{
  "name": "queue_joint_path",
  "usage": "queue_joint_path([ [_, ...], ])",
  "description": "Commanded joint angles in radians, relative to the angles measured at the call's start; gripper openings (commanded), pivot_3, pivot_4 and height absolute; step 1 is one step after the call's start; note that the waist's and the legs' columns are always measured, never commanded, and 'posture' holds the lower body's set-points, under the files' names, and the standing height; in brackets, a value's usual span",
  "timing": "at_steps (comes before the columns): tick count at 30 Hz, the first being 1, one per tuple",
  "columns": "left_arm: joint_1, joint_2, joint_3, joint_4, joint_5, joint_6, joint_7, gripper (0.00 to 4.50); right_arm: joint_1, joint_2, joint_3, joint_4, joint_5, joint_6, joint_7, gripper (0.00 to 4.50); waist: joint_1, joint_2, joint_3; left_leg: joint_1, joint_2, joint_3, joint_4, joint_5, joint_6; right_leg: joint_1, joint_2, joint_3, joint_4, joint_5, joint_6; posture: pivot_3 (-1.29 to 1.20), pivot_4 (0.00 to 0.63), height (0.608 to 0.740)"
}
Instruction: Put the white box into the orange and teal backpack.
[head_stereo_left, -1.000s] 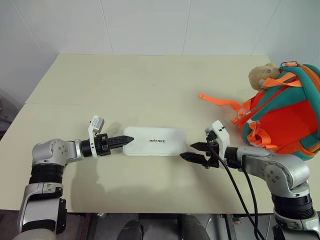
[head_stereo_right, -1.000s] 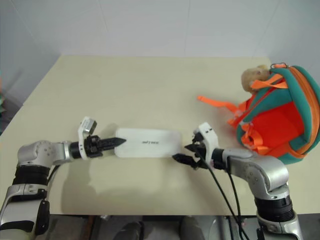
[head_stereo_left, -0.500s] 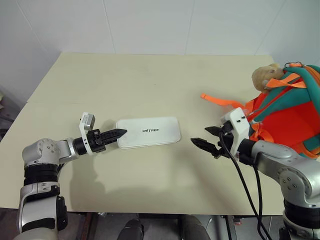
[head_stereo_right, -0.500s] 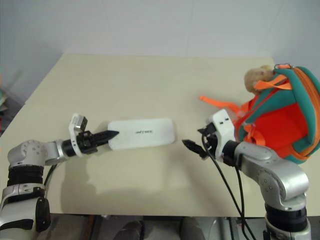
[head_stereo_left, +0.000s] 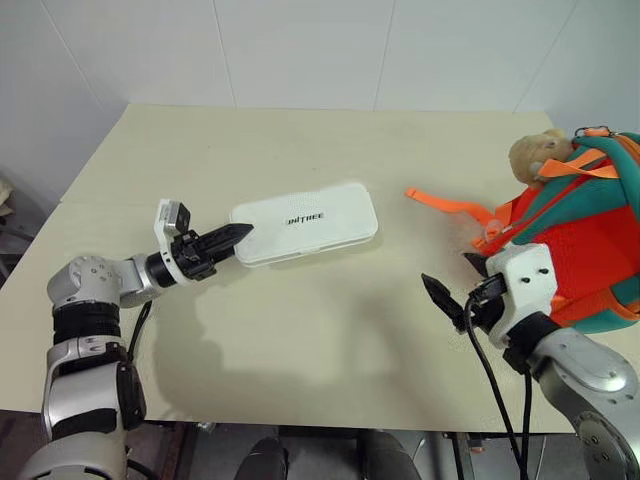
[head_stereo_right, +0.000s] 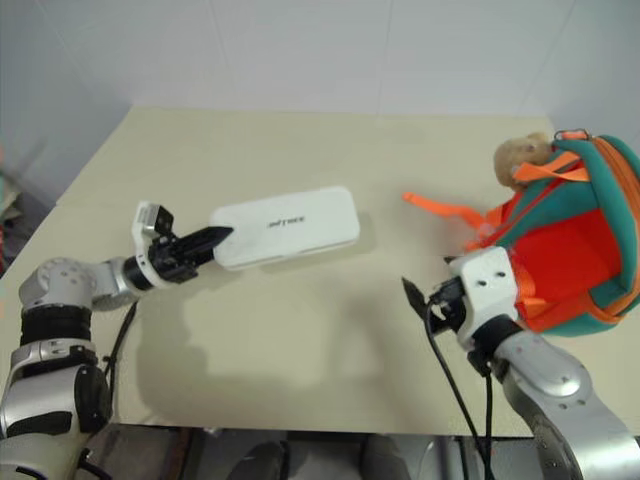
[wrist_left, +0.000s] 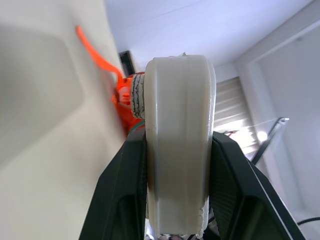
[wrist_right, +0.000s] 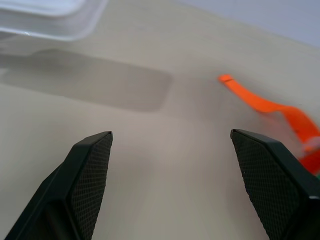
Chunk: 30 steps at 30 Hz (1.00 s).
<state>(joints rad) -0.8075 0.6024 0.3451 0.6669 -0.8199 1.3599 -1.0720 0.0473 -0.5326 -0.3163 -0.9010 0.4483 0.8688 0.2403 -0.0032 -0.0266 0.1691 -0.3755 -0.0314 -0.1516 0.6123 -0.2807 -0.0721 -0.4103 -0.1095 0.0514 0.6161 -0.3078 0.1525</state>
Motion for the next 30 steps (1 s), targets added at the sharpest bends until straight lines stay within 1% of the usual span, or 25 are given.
queue_joint_path([
  [1, -0.045, 0.015, -0.006, 0.023, -0.009, -0.014, -0.057, 1.30, 0.026, 0.020, -0.079, -0.008, -0.043, -0.078, -0.025, 4.50, -0.001, 0.000, 0.000, 0.000, 0.000, 0.000, 0.000, 0.000, 0.000, 0.000, 0.000, 0.000, 0.000, 0.000, 0.000, 0.00, 0.150, 0.740],
  [6, -0.059, 0.024, -0.035, 0.033, 0.000, -0.015, -0.087, 1.30, 0.007, 0.068, -0.126, 0.090, -0.106, -0.144, -0.086, 4.50, -0.001, 0.000, 0.000, 0.000, 0.000, 0.000, 0.000, 0.000, 0.000, 0.000, 0.000, 0.000, 0.001, 0.000, 0.000, 0.00, 0.150, 0.740],
  [13, -0.039, 0.037, -0.063, 0.007, -0.004, 0.015, -0.098, 1.30, -0.052, 0.096, -0.090, 0.236, -0.192, -0.236, -0.132, 4.50, -0.003, 0.000, 0.000, 0.001, 0.000, 0.000, 0.000, 0.000, 0.000, 0.000, 0.000, 0.001, 0.002, 0.000, 0.000, 0.00, 0.150, 0.740],
  [17, -0.015, 0.049, -0.076, -0.033, -0.014, 0.043, -0.099, 1.30, -0.077, 0.106, -0.068, 0.278, -0.218, -0.270, -0.135, 4.50, -0.005, 0.001, 0.000, 0.001, 0.000, 0.000, 0.000, 0.000, 0.000, 0.000, 0.000, 0.002, 0.002, 0.000, 0.000, 0.00, 0.150, 0.740],
  [24, 0.039, 0.078, -0.063, -0.114, -0.036, 0.094, -0.089, 1.30, -0.130, 0.123, -0.059, 0.375, -0.244, -0.318, -0.142, 4.50, -0.006, 0.001, 0.001, 0.002, 0.000, 0.001, 0.000, 0.000, 0.000, 0.000, 0.000, 0.002, 0.003, 0.000, 0.000, 0.00, 0.150, 0.740],
  [30, 0.059, 0.071, -0.042, -0.154, -0.045, 0.111, -0.066, 1.30, -0.213, 0.147, -0.057, 0.503, -0.256, -0.373, -0.162, 4.50, -0.006, 0.001, 0.001, 0.002, 0.000, 0.001, 0.000, 0.001, -0.001, 0.000, 0.000, 0.003, 0.004, 0.000, 0.000, 0.00, 0.150, 0.740],
])
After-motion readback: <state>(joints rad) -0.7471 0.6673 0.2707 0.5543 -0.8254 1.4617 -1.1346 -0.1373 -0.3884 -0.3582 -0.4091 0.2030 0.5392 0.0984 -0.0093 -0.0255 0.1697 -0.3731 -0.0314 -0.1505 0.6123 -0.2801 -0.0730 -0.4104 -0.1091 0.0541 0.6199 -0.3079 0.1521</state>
